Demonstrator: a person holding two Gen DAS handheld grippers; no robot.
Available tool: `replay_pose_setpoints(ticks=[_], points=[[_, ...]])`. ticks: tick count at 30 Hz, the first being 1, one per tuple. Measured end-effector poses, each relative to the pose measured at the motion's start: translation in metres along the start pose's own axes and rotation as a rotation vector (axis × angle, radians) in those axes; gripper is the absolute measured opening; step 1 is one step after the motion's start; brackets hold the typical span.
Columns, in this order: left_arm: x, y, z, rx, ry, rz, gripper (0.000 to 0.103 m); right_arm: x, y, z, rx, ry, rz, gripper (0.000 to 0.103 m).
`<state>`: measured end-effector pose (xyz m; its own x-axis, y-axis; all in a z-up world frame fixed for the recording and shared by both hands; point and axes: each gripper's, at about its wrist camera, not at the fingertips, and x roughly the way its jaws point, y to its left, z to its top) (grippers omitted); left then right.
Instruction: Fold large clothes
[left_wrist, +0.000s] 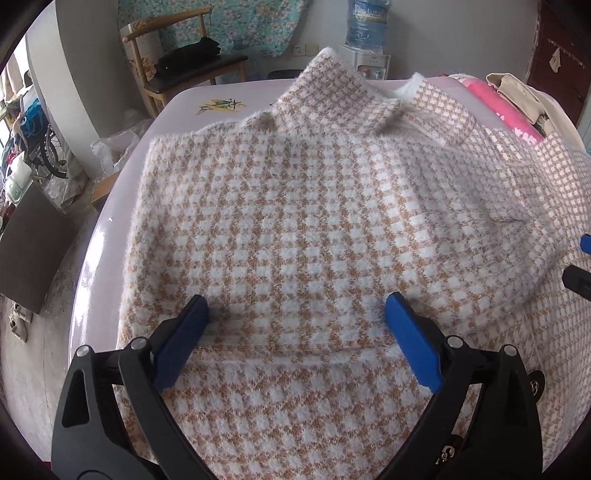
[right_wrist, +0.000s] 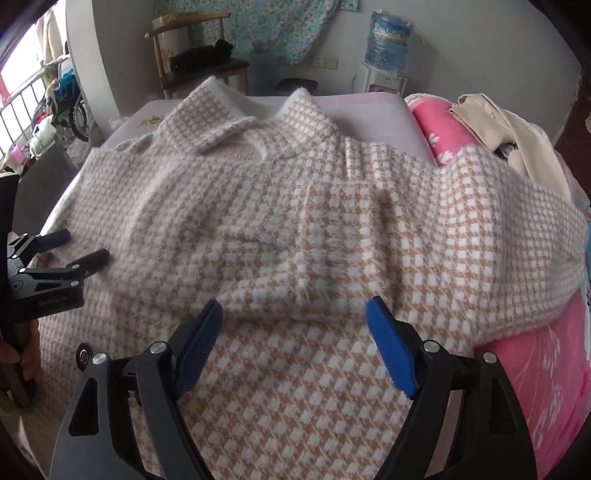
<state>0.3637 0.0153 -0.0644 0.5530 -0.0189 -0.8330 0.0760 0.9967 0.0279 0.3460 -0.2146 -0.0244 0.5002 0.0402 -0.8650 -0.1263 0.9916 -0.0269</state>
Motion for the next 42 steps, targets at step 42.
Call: replay_pose_setpoints(ticks=[42], points=[[-0.013,-0.062,0.032,0.128,-0.047,-0.098,0.095,0.025,-0.011,-0.039,0.039,0.022,-0.027,0.097]])
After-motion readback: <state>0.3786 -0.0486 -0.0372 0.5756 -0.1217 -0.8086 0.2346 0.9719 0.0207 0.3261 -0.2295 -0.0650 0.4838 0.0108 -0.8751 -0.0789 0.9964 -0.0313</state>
